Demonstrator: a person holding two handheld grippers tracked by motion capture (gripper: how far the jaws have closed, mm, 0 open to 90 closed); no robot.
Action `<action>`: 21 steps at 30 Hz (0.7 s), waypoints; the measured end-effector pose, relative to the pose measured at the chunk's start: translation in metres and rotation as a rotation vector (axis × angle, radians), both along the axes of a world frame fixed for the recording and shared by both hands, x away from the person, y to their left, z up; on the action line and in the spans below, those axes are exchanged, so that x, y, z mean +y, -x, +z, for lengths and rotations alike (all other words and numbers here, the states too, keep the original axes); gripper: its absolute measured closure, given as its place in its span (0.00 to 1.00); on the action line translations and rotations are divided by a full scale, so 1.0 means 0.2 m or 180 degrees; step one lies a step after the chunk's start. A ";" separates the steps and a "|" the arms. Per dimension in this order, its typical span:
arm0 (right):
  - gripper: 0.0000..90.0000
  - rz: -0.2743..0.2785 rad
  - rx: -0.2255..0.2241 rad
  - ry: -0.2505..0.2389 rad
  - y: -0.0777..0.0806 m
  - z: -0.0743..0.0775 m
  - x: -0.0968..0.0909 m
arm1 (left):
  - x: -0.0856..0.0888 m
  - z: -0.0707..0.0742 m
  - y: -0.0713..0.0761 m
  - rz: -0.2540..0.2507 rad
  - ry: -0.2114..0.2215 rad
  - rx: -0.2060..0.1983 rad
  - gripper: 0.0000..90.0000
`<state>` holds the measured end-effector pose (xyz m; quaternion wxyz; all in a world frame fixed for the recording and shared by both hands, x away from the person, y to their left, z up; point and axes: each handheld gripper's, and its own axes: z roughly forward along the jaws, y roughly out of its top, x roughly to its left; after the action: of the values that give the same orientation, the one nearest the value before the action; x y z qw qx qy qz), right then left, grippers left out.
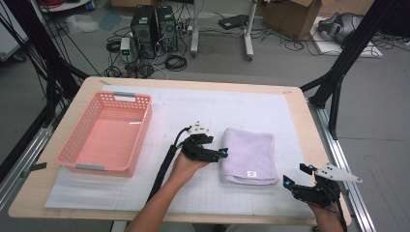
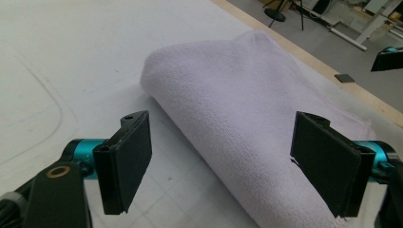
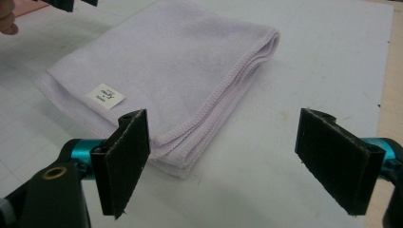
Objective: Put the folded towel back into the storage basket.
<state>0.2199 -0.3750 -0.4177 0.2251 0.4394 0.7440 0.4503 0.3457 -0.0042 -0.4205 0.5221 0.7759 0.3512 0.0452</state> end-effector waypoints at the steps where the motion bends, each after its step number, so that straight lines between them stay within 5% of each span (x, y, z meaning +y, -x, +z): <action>1: 0.20 -0.0002 0.0006 -0.0004 0.00 0.00 0.00 | -0.01 -0.01 0.00 -0.0005 -0.0008 0.0018 0.25; 11: 0.20 -0.0003 0.0017 -0.0023 0.00 0.00 0.00 | -0.11 -0.08 -0.05 0.0101 -0.0298 0.0249 0.26; 21: 0.20 0.0014 0.0026 -0.0048 -0.01 0.00 0.00 | -0.20 -0.13 -0.06 0.0064 -0.0391 0.0422 0.29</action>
<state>0.2210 -0.3746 -0.4184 0.2178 0.4412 0.7424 0.4546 0.3569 -0.0450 -0.4468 0.4487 0.8042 0.3893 0.0204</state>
